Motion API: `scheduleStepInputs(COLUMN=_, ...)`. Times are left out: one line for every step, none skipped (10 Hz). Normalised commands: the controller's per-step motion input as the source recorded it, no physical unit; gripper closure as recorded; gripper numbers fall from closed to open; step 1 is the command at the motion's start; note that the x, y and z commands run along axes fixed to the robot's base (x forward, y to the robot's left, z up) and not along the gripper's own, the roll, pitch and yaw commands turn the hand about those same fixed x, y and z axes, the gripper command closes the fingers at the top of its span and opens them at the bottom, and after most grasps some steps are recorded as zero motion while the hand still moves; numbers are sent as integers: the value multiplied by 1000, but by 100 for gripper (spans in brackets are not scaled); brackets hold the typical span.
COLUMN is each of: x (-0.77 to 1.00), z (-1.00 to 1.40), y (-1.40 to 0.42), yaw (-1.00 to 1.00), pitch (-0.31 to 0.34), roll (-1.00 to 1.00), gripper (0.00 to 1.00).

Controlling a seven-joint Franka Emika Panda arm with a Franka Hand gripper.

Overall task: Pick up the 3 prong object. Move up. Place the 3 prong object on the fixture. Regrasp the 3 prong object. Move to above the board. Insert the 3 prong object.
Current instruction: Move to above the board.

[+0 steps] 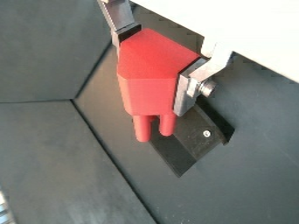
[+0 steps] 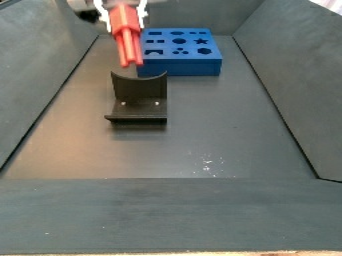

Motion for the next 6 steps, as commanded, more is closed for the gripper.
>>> scheduleStepInputs(x=154, z=1000, y=-223, yaw=59, pitch=-26, roll=8, gripper=100)
scheduleStepInputs(x=151, z=1000, y=-212, yaw=32, pitch=-4, roll=16, gripper=100)
scheduleStepInputs(x=148, z=1000, y=-200, yaw=6, pitch=28, roll=27, gripper=100)
scheduleStepInputs(x=147, z=1000, y=-191, yaw=-1, pitch=54, roll=33, gripper=100)
scheduleStepInputs(x=146, z=1000, y=-186, yaw=-2, pitch=76, roll=39, gripper=100)
scheduleStepInputs(x=148, z=1000, y=-176, yaw=2, pitch=112, roll=44, gripper=100)
